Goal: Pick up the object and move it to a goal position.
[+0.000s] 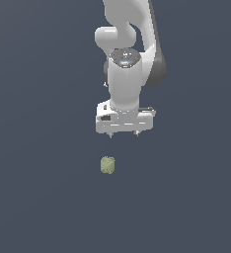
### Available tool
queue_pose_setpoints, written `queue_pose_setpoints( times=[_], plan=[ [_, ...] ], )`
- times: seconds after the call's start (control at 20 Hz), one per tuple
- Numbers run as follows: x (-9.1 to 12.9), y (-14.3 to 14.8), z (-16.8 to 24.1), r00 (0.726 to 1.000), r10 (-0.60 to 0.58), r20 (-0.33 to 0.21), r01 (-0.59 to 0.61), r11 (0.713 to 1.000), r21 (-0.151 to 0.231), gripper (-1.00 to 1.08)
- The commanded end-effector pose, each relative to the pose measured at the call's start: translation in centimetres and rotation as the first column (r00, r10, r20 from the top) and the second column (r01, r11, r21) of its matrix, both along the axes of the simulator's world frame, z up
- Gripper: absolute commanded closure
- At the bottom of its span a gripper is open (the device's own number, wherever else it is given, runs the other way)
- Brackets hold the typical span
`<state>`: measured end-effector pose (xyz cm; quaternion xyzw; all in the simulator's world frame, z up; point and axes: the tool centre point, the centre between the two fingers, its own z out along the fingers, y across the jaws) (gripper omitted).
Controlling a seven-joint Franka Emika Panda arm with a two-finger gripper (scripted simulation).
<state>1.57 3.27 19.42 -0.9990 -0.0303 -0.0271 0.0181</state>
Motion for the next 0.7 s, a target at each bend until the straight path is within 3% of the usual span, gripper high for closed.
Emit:
queue_pose_setpoints(
  times=[0.0,0.65],
  plan=[
    [0.00,0.00,0.00,1.000,0.000,0.000,0.000,1.000,0.000,-0.92],
    [0.34,0.70,0.96,1.000,0.009,0.024,-0.010,1.000,0.011,-0.92]
  ],
)
